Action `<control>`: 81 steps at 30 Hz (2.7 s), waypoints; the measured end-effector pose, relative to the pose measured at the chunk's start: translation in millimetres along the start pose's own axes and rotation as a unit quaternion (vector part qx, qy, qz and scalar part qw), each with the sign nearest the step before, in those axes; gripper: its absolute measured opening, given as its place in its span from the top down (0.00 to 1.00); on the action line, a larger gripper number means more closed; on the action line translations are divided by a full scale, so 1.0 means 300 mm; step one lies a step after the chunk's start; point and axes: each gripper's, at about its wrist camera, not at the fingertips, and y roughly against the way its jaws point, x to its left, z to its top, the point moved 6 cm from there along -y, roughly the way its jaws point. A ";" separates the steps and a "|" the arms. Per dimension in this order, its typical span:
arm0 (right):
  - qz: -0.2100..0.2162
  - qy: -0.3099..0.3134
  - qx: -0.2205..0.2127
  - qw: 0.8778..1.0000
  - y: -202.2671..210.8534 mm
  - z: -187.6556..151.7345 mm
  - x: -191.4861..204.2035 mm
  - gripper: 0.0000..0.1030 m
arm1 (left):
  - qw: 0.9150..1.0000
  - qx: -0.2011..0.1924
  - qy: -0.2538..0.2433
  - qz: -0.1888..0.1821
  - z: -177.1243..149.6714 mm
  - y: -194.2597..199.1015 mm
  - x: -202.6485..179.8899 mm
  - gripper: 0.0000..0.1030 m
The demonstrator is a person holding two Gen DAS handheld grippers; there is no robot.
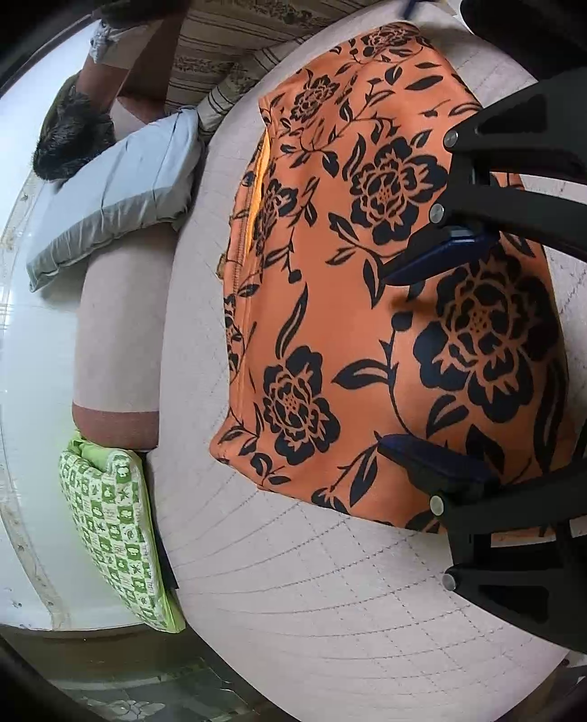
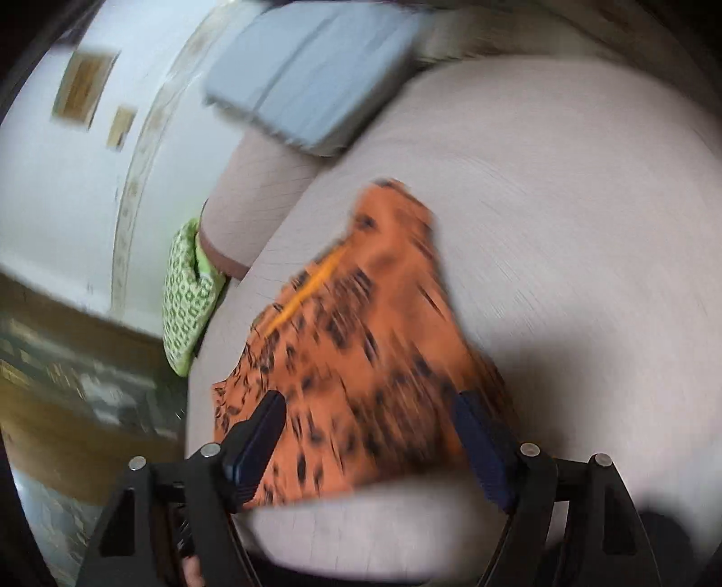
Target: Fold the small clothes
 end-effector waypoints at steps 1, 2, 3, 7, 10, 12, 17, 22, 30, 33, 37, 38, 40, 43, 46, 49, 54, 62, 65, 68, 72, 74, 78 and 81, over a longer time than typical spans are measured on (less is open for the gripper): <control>0.000 -0.015 0.006 1.000 0.000 -0.024 -0.022 0.23 | 1.000 -0.001 0.001 -0.005 0.000 0.004 -0.003 0.33; 0.002 -0.032 0.008 0.999 -0.011 -0.039 -0.046 0.23 | 1.000 -0.001 0.003 -0.008 0.000 0.009 -0.008 0.33; -0.002 -0.046 0.009 0.999 -0.025 -0.049 -0.066 0.23 | 1.000 -0.001 0.006 -0.014 0.001 0.012 -0.009 0.33; -0.001 -0.104 -0.007 0.995 -0.089 -0.043 -0.099 0.23 | 0.999 -0.012 0.020 -0.033 0.003 0.050 -0.015 0.33; 0.035 -0.109 -0.007 0.993 -0.121 -0.031 -0.061 0.23 | 0.998 -0.018 0.034 -0.049 0.017 0.064 -0.023 0.32; 0.037 -0.108 -0.008 0.993 -0.132 -0.014 -0.054 0.23 | 0.997 -0.015 0.045 -0.063 0.026 0.068 -0.038 0.31; 0.033 -0.128 -0.028 0.991 -0.170 0.013 -0.066 0.22 | 0.998 -0.006 0.036 -0.055 0.037 0.056 -0.088 0.25; 0.009 -0.051 -0.035 0.998 -0.178 0.050 0.018 0.23 | 0.997 0.038 0.052 -0.040 0.015 -0.009 -0.074 0.25; 0.006 -0.072 -0.027 0.997 -0.213 0.047 -0.025 0.23 | 0.998 0.044 0.045 -0.027 0.011 -0.021 -0.077 0.25; 0.015 -0.095 -0.025 0.995 -0.199 0.057 -0.042 0.23 | 0.998 0.044 0.040 -0.025 0.014 -0.018 -0.085 0.25; 0.023 -0.086 -0.027 0.996 -0.178 0.080 -0.007 0.23 | 0.999 0.038 0.031 -0.023 0.021 -0.006 -0.097 0.25; 0.018 -0.082 -0.028 0.996 -0.178 0.083 -0.004 0.23 | 0.999 0.036 0.028 -0.023 0.021 -0.006 -0.100 0.25; -0.006 -0.089 -0.023 0.996 -0.192 0.080 -0.036 0.23 | 0.999 0.039 0.024 -0.018 0.019 -0.008 -0.102 0.25; 0.005 -0.099 -0.030 0.995 -0.188 0.078 -0.049 0.24 | 0.999 0.039 0.023 -0.016 0.018 -0.006 -0.104 0.25; 0.000 -0.090 -0.025 0.996 -0.186 0.086 -0.039 0.23 | 0.999 0.042 0.021 -0.015 0.016 -0.007 -0.103 0.25; -0.004 -0.079 -0.027 0.997 -0.186 0.093 -0.038 0.24 | 0.999 0.043 0.020 -0.013 0.014 -0.006 -0.100 0.25; -0.010 -0.078 -0.025 0.997 -0.192 0.092 -0.058 0.31 | 0.999 0.047 0.024 -0.002 0.016 -0.008 -0.097 0.25; 0.000 -0.083 -0.016 0.996 -0.210 0.104 -0.079 0.28 | 0.998 0.026 -0.044 0.030 0.064 -0.028 -0.196 0.17; -0.038 -0.053 -0.005 0.998 -0.205 0.112 -0.069 0.55 | 0.993 0.084 -0.065 0.054 -0.016 -0.143 -0.215 0.24; -0.039 -0.053 0.002 0.998 -0.196 0.116 -0.077 0.71 | 0.997 0.046 -0.056 -0.002 0.045 -0.028 -0.257 0.52; -0.041 -0.060 0.004 0.997 -0.210 0.112 -0.076 0.58 | 0.997 0.032 -0.072 0.027 0.026 -0.019 -0.247 0.14; -0.025 -0.057 0.000 0.998 -0.224 0.117 -0.058 0.40 | 0.990 0.111 -0.085 0.007 -0.062 -0.122 -0.263 0.15; -0.072 -0.009 0.015 0.997 -0.243 0.120 -0.005 0.81 | 0.990 0.078 -0.113 0.006 -0.044 -0.066 -0.312 0.46; -0.091 0.039 -0.004 0.995 -0.211 0.125 0.102 0.83 | 0.991 0.076 -0.109 0.006 -0.050 -0.072 -0.310 0.46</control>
